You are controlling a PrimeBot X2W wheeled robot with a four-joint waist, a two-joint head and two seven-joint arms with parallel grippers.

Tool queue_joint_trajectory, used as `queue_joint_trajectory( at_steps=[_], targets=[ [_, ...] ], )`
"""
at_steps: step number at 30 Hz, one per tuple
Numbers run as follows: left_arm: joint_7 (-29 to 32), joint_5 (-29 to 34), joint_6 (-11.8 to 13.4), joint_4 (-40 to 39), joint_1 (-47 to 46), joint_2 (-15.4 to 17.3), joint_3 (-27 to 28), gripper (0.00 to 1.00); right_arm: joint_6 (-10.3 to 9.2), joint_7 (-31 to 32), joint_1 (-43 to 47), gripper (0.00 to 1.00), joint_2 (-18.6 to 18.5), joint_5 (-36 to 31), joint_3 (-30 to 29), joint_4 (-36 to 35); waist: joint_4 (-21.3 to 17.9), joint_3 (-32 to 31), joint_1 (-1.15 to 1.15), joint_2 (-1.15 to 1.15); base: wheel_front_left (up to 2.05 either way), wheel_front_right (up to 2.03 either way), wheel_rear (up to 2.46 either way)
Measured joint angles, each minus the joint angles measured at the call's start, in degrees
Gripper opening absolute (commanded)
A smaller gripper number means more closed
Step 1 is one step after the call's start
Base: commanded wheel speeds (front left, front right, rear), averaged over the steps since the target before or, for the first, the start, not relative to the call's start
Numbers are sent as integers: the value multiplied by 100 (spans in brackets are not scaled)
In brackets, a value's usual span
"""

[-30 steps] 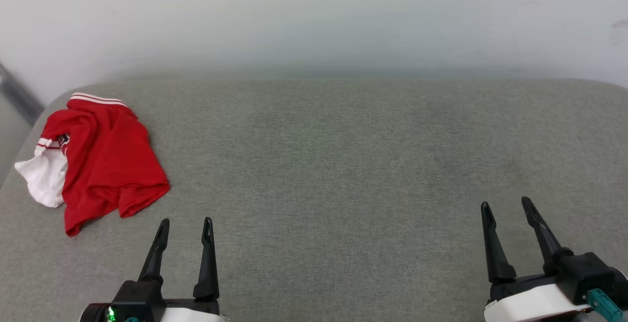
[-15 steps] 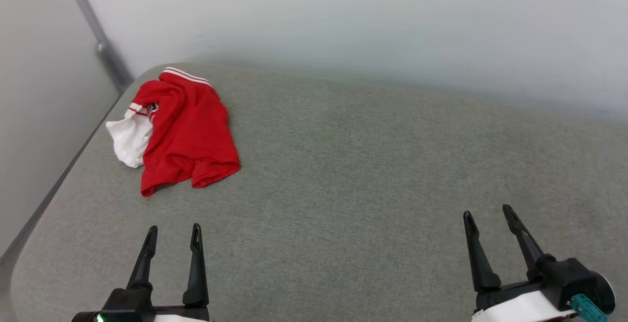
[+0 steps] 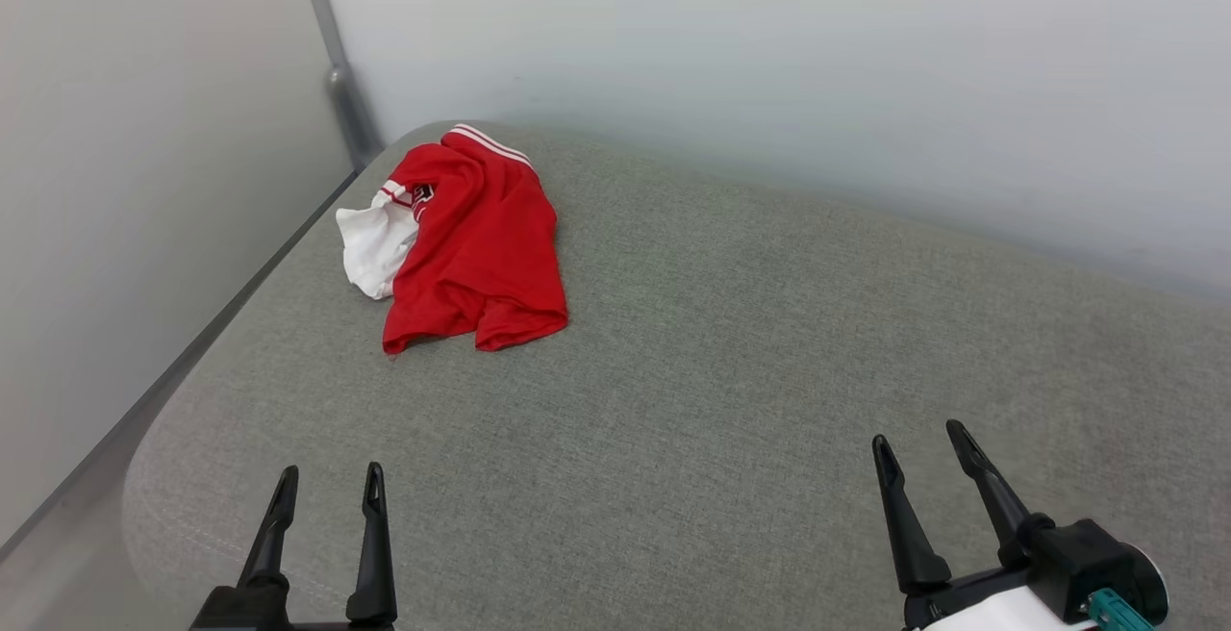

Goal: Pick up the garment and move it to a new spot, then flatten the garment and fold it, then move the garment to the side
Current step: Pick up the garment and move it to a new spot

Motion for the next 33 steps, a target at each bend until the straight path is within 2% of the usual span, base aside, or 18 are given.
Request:
queue_joint_trajectory(
  at_steps=[9,12,21,26,30,33],
  targets=[
    [0,5,-60,-8,14,0,48,100,0,0,64,100,1,30,64,5,168,-94,0,0,0,0,0],
    [1,-320,-160,183,68,-7,58,100,0,0,65,100,0,24,79,0,171,-64,0,0,0,0,0],
    [-1,-468,-169,79,-302,-2,245,100,0,0,-88,100,1,-219,24,-115,54,342,0,0,0,0,0],
    [0,-423,-449,307,-993,15,407,100,0,0,-314,100,1,-467,-20,-231,-84,775,0,0,0,0,0],
    [-1,-617,-558,772,-1933,468,505,100,0,-1,-553,100,2,-662,-73,-336,-225,1200,0,0,0,0,0],
    [227,-1026,-587,1460,-2736,1072,316,100,0,0,-700,100,3,-809,-80,-403,-347,1533,1,0,0,0,0]
  ],
)
